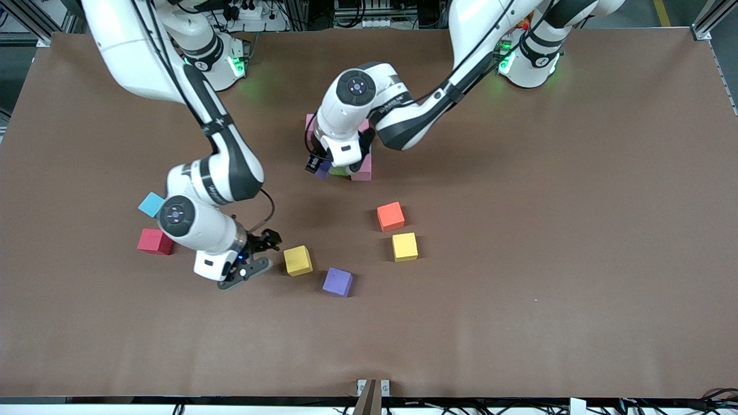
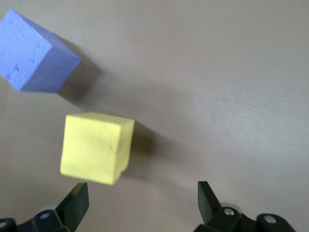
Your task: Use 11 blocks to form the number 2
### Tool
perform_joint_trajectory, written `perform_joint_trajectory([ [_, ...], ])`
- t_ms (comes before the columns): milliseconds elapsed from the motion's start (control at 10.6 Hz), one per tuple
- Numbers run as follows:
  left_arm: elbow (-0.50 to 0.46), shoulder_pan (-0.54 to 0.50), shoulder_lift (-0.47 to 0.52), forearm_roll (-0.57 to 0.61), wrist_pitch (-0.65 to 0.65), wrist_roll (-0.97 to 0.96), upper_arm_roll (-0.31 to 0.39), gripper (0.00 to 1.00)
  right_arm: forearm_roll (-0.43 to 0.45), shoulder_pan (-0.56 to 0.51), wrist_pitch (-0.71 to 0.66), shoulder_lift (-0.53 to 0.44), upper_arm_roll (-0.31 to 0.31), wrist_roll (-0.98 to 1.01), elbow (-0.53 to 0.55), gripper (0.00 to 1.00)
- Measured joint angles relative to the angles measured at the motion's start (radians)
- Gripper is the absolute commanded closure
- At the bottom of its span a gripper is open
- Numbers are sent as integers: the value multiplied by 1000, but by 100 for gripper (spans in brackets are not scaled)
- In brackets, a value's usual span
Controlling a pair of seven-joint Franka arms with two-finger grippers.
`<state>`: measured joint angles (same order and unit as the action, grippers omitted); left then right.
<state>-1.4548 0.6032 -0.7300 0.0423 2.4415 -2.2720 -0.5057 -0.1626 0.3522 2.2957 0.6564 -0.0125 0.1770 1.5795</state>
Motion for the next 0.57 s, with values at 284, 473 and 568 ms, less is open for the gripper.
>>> perform_joint_trajectory([
  [284, 36, 59, -56, 0, 101, -242, 43, 100, 0, 38, 52, 43, 1, -86, -23, 0],
  [473, 52, 155, -79, 0, 122, -381, 142, 100, 0, 37, 53, 64, 0, -104, -52, 0],
  [568, 54, 187, -87, 0, 126, -423, 163, 100, 0, 38, 59, 73, 0, -115, -62, 0],
])
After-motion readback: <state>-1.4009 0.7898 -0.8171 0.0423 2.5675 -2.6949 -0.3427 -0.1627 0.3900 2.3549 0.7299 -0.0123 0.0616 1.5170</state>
